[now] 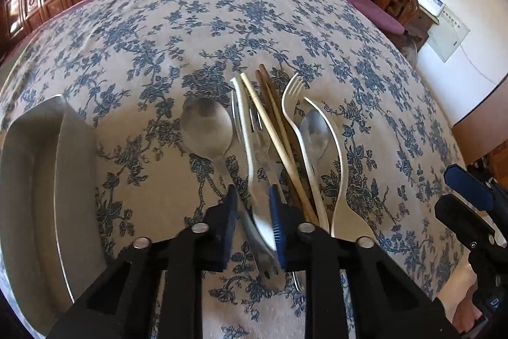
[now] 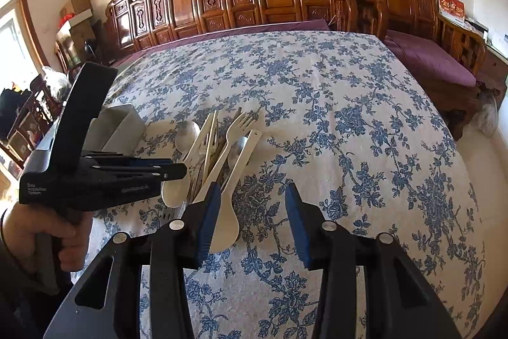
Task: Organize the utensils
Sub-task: 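Grasp a metal knife with the left tool while the right tool grasps a white plastic spoon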
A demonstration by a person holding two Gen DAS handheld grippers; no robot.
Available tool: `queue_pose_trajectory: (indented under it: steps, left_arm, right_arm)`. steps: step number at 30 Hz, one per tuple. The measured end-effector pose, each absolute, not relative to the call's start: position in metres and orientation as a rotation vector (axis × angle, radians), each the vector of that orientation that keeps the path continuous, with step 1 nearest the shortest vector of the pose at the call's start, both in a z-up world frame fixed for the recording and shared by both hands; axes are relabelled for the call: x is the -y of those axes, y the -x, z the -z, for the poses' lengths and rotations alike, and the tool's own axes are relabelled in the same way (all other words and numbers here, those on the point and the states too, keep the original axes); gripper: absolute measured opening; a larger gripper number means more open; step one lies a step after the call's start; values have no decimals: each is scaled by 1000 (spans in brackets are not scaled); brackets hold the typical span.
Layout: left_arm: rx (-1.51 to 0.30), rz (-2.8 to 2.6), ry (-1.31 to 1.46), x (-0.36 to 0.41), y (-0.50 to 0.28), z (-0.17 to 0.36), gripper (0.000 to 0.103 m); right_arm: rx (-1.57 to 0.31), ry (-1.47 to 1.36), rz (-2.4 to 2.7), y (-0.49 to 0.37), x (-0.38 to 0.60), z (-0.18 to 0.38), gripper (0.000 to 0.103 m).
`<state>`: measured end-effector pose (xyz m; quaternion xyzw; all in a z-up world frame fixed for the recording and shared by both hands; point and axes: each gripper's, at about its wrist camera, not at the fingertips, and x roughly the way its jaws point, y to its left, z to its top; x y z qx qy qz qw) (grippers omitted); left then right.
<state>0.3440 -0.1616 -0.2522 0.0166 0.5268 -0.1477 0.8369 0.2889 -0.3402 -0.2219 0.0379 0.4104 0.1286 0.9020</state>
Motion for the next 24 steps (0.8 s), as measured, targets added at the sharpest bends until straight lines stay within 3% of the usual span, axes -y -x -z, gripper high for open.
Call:
queue_pose_trajectory:
  steps: [4,16,21,24]
  left_arm:
    - [-1110,307,-30,160,-342,252,2]
    - [-1001,313,34,125,-302,212,2]
    - [-967,321,27,118,-288,199,2]
    - [-950,324,19,115,-279,193,2]
  right_arm:
    - [-869,-74,-264,-293,341,231,45]
    - [-920,-120,-263,-329,331,257,45]
    - [-954,-162,-264,-349,321,267,27]
    - [-986,-202,-264,-359,319,275,27]
